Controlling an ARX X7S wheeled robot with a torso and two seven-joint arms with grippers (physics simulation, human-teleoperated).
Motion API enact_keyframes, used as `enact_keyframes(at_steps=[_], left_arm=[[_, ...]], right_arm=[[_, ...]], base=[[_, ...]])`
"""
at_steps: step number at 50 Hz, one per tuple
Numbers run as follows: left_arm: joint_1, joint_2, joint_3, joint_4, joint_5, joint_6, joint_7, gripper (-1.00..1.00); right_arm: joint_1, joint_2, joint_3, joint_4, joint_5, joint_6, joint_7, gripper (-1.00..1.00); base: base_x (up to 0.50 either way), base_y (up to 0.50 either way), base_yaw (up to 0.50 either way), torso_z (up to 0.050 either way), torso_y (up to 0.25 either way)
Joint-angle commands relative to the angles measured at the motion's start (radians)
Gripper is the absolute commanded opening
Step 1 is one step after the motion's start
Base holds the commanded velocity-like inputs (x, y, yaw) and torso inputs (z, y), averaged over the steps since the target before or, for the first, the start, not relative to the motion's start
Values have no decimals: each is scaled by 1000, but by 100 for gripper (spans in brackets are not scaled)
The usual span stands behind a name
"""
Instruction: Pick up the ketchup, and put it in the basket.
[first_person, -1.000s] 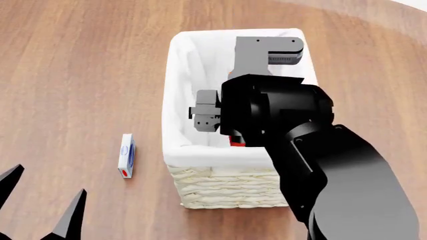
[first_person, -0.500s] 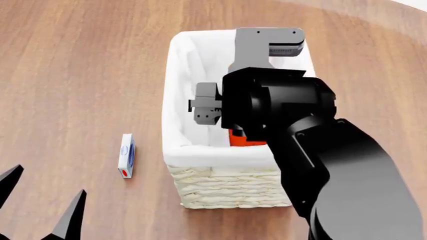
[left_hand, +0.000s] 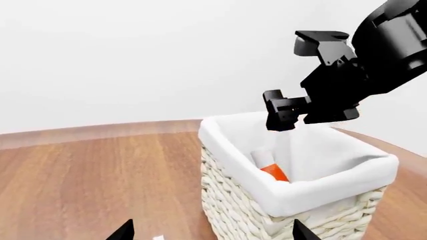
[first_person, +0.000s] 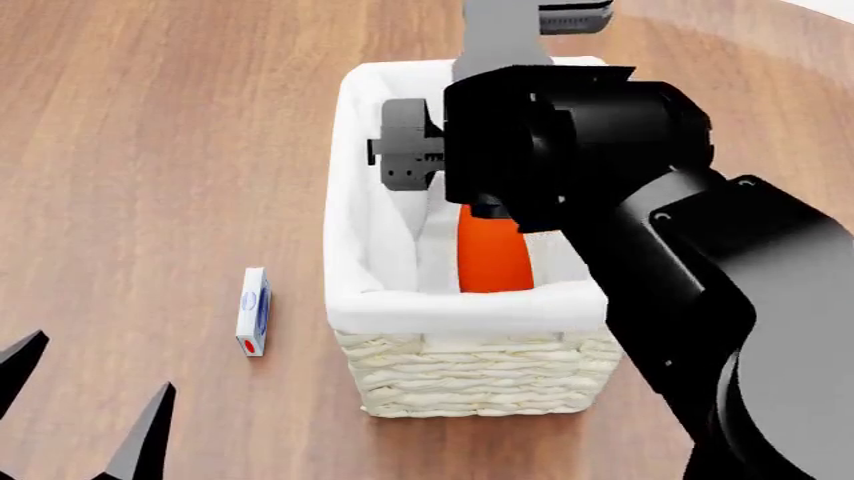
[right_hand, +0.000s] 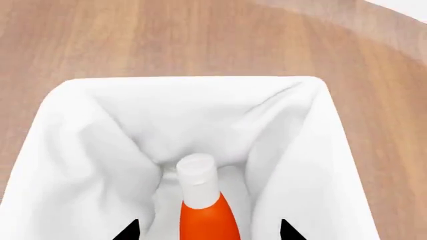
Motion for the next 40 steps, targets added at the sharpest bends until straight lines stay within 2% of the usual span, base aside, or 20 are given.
enact_keyframes(at_steps=[1, 13, 19, 24, 27, 31, 40], left_arm=[[-4, 26, -32, -15, -12, 69, 43, 100], [-11, 28, -23, -13, -9, 61, 43, 100], [-17, 31, -16, -13, -6, 54, 42, 100], [-19, 28, -16, -5, -8, 48, 38, 100], [-20, 28, -14, -5, -7, 46, 38, 100], [-23, 29, -10, -3, -6, 43, 38, 100], [-23, 30, -6, 5, -7, 40, 37, 100]], right_arm=[[43, 139, 79, -289, 10, -57, 114, 100], [6, 290, 131, -564, -20, -174, 163, 100], [-34, 374, 140, -743, -82, -259, 236, 100], [-48, 465, 119, -948, -354, -427, 292, 100], [-46, 497, 105, -1011, -429, -449, 357, 100], [-60, 552, 83, -1125, -589, -518, 365, 100], [-53, 630, 17, -1311, -833, -502, 525, 100]], base=[[0, 0, 0, 0, 0], [0, 0, 0, 0, 0], [0, 0, 0, 0, 0], [0, 0, 0, 0, 0], [0, 0, 0, 0, 0], [0, 0, 0, 0, 0], [0, 0, 0, 0, 0]])
